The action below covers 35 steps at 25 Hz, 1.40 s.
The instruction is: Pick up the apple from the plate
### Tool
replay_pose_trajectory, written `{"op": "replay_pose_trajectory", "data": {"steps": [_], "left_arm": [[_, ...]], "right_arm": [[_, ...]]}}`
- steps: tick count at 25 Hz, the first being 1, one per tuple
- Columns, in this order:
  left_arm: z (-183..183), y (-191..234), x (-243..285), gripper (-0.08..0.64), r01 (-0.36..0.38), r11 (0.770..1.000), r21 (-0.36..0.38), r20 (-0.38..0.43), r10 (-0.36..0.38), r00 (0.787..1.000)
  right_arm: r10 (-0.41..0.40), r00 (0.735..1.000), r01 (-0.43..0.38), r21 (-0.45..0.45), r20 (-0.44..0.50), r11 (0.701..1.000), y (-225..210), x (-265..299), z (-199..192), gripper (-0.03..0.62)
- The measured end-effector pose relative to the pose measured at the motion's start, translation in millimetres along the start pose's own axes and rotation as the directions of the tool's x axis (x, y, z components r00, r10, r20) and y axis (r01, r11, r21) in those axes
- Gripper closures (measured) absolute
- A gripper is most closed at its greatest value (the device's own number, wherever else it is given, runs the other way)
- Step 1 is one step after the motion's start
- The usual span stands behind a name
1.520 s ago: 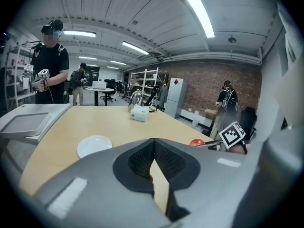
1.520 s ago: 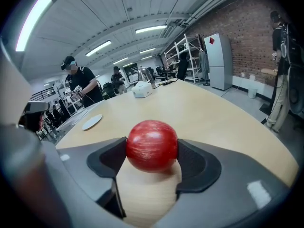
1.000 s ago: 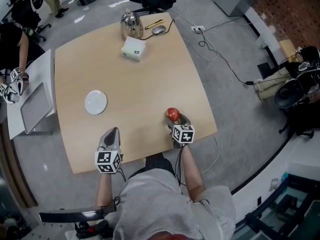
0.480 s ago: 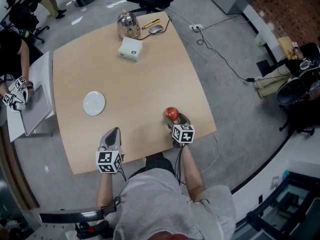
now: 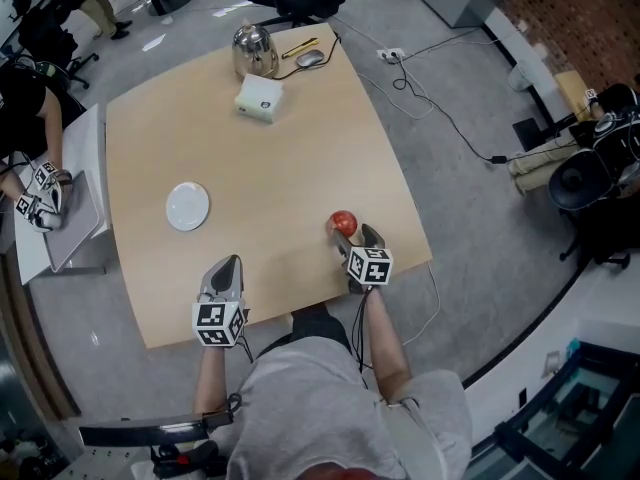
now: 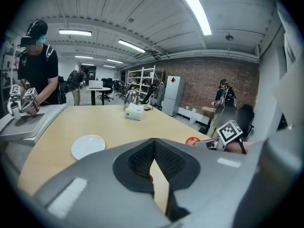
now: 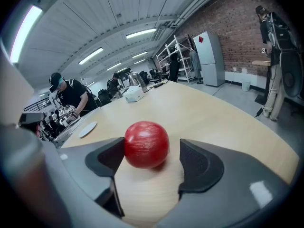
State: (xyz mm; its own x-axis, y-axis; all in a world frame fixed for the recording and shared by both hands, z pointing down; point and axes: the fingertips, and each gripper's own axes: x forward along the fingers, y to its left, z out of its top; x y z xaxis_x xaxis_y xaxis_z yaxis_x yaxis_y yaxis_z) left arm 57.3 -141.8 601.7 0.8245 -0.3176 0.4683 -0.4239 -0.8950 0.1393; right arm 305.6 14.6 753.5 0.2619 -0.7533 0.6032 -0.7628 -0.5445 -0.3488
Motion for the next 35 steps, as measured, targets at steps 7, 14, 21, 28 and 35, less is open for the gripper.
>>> {"op": "replay_pose_trajectory", "data": {"steps": [7,14,21,28,35], "left_arm": [[0,-3,0,0.540,0.007,1.000,0.004,0.004,-0.007,1.000],[2,-5,0,0.540,0.016,1.000,0.010,0.010,-0.016,1.000],[4,-6,-3,0.540,0.021,1.000,0.013,0.020,-0.021,1.000],[5,-4,-10,0.540,0.019,1.000,0.013,0.033,-0.019,0.999],[3,-2,-24,0.540,0.006,1.000,0.006,0.050,-0.006,0.999]], "right_arm": [[-0.013,1.000,0.013,0.001,0.017,1.000,-6,-5,6,0.227],[-0.016,0.999,0.016,-0.003,0.031,1.000,-6,-9,11,0.235],[-0.011,0.999,0.012,-0.010,0.040,1.000,-2,-16,15,0.259],[-0.010,0.999,0.011,-0.022,0.052,1.000,3,-21,18,0.269],[-0.016,0.996,0.021,-0.050,0.089,0.999,12,-36,23,0.321]]}}
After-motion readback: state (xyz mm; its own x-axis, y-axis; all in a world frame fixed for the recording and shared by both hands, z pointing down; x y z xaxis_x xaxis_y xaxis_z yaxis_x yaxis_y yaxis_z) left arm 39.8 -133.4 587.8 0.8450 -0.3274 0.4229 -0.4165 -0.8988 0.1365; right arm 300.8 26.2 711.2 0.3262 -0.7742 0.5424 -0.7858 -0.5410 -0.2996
